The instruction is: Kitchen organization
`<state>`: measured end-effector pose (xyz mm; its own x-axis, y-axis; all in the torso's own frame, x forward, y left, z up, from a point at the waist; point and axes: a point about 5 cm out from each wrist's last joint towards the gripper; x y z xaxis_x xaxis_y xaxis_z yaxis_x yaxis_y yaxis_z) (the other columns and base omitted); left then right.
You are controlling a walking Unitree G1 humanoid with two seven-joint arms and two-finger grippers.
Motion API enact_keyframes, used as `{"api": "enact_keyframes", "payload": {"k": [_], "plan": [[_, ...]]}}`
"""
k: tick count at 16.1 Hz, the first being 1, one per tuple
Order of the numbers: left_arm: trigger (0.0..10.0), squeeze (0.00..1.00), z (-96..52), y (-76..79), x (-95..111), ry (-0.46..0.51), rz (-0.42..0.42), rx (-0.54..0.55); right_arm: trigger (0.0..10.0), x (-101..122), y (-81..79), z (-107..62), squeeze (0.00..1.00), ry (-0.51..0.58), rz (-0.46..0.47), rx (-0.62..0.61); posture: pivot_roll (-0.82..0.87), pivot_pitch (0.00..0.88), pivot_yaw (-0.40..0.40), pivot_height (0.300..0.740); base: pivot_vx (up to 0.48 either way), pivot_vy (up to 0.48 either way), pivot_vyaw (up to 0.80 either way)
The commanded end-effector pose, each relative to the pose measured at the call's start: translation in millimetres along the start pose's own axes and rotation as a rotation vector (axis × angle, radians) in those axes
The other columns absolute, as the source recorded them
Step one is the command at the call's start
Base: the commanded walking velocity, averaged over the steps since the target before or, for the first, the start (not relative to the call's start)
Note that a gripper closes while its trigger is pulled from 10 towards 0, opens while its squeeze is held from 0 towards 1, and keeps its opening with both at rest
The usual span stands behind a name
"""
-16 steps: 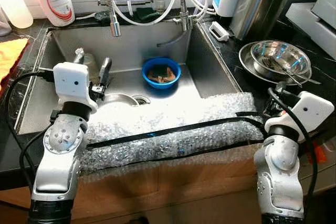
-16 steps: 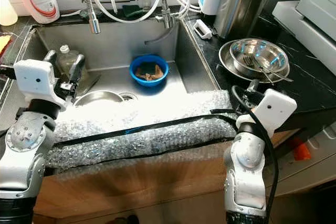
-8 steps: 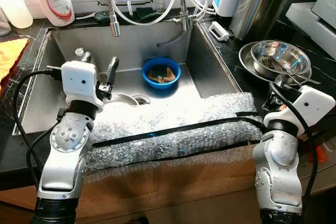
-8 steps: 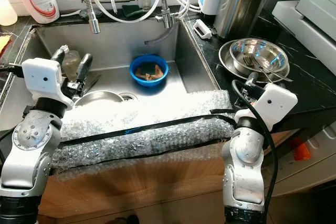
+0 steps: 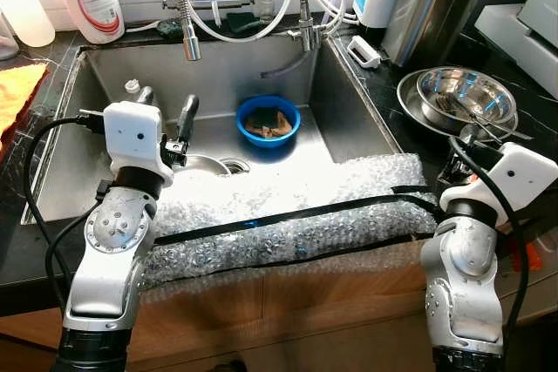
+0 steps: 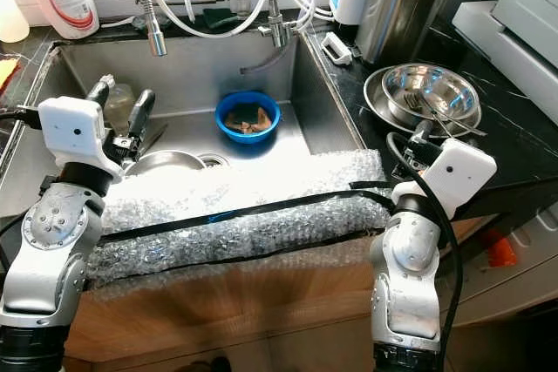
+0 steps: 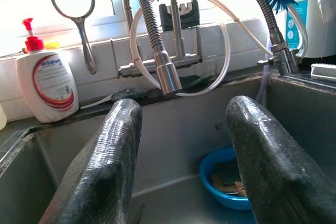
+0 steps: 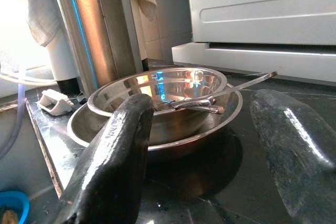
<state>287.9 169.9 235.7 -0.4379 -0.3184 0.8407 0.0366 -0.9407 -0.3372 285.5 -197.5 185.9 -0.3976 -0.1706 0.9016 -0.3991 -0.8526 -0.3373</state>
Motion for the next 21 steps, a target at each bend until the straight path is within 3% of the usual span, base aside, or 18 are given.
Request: {"api": "enact_keyframes", "payload": {"k": [1,2,3,4,7,8,9,18,21], "plan": [[10.0,0.0,0.6,1.5,5.5,0.015,0.01,-0.002,0.0,2.6,1.4,1.7,0.0,0.012,0.007,-0.012,0.06,0.139,-0.042,0.74,0.0,0.0,0.0],[10.0,0.0,0.5,1.6,5.3,0.014,0.01,-0.003,0.0,2.3,0.6,1.9,0.0,0.009,0.008,-0.008,0.06,0.139,-0.042,0.74,0.0,0.0,0.0],[10.0,0.0,0.6,1.5,5.4,0.014,0.009,-0.002,8.2,2.1,0.4,2.0,0.0,0.006,0.007,-0.008,0.06,0.139,-0.042,0.74,0.0,0.0,0.0],[10.0,0.0,0.8,1.8,5.2,0.014,0.009,-0.002,10.0,0.5,-0.3,2.1,0.0,-0.004,0.005,-0.005,0.06,0.138,-0.041,0.74,0.0,0.0,0.0],[10.0,0.0,1.3,4.0,6.1,0.018,0.015,-0.007,10.0,0.0,-1.6,1.2,0.0,-0.007,0.012,-0.003,0.06,0.135,-0.04,0.74,0.0,0.0,0.0],[10.0,0.0,1.4,4.2,5.8,0.018,0.011,-0.009,8.9,0.4,-1.3,1.6,0.0,-0.005,0.014,-0.003,0.06,0.133,-0.039,0.74,0.0,0.0,0.0],[10.0,0.0,1.5,4.0,5.7,0.018,0.013,-0.008,0.0,0.9,-1.2,2.1,0.0,-0.001,0.016,0.0,0.06,0.132,-0.038,0.74,0.0,0.0,0.0],[10.0,0.0,2.6,5.9,4.4,0.011,0.012,-0.012,0.0,0.1,-6.8,2.3,0.0,-0.008,0.032,0.027,0.06,0.125,-0.035,0.74,0.0,0.0,0.0],[10.0,0.0,1.6,9.0,0.9,-0.007,0.013,-0.024,0.5,-1.4,-9.3,2.2,0.0,-0.02,0.043,0.044,0.06,0.127,-0.036,0.74,0.0,0.0,0.0]]}}
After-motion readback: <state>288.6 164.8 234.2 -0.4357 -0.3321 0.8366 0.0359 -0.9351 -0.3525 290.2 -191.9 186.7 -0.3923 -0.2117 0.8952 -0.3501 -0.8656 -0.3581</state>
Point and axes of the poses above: a point about 5 cm out from each wrist's last joint towards the gripper, its own z axis pointing out of the wrist towards the gripper, its own x axis along the axis of the wrist's last joint, y = z × x, and after that the axes turned 10 degrees about z, right-handed
